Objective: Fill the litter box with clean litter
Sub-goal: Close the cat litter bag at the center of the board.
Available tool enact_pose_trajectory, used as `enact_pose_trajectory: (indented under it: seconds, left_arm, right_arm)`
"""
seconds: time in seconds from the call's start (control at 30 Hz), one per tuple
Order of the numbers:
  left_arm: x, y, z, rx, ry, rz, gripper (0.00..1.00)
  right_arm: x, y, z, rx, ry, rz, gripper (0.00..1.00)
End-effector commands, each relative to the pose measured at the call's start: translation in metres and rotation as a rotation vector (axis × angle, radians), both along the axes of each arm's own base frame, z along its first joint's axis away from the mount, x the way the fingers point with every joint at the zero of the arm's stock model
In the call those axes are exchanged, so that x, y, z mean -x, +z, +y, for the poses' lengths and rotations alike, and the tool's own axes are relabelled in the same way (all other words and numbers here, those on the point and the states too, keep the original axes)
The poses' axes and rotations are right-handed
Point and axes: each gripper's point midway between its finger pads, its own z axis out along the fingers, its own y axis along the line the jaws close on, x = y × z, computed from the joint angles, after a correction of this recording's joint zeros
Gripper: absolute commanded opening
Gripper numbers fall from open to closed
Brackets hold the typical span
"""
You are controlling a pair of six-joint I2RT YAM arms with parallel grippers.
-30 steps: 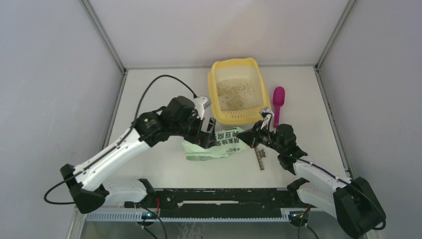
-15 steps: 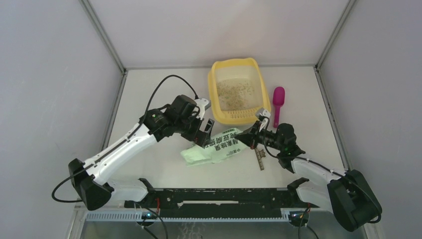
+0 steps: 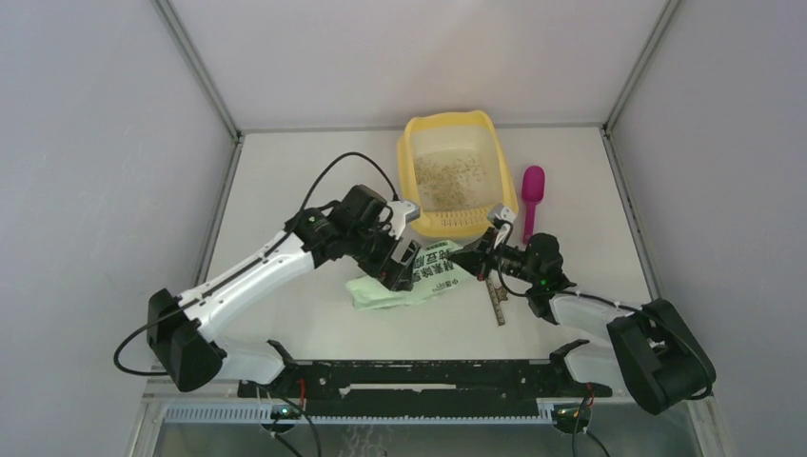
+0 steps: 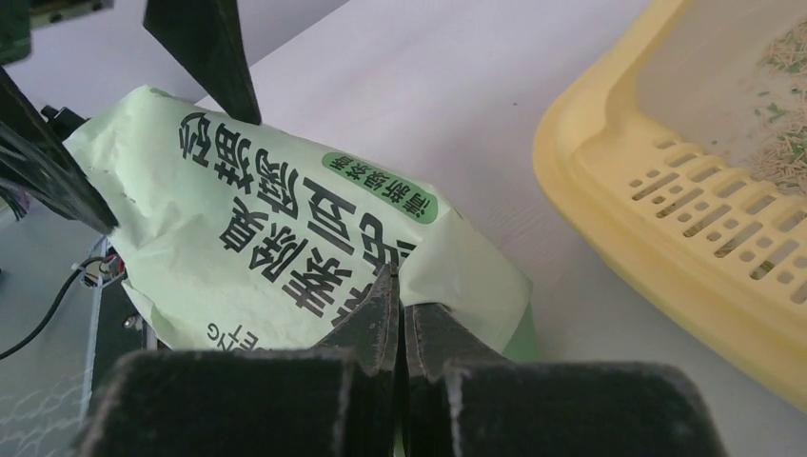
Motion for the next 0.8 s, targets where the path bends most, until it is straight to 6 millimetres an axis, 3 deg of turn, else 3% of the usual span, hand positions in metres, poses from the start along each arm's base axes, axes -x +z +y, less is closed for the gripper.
enact_pose_trajectory:
  seconds: [0.0, 0.17, 0.23, 0.53, 0.7, 0.77]
  left_arm:
    - [-0.001, -0.026, -0.003, -0.048, -0.056, 0.048, 1.0]
    - [-0.004, -0.04, 0.004, -0.1, -0.042, 0.048, 0.98]
    - [-0.006, -0.04, 0.004, -0.106, -0.028, 0.052, 0.89]
    - [-0.016, -0.056, 0.025, -0.262, 0.05, 0.062, 0.01]
    - [-0.024, -0.055, 0.035, -0.327, 0.095, 0.033, 0.0]
    - [-0.027, -0.044, 0.039, -0.334, 0.116, 0.012, 0.0]
  right_arm:
    - [-0.016, 0.04, 0.006, -0.078, 0.009, -0.149, 0.0]
    - [-0.027, 0.048, 0.002, -0.111, 0.006, -0.162, 0.0]
    - [-0.03, 0.05, 0.0, -0.129, 0.003, -0.161, 0.0]
    - [-0.037, 0.055, -0.004, -0.177, 0.003, -0.124, 0.0]
    - [-0.043, 0.055, -0.005, -0.167, 0.002, -0.07, 0.01]
    - [-0.051, 0.055, -0.01, -0.147, -0.042, -0.021, 0.21]
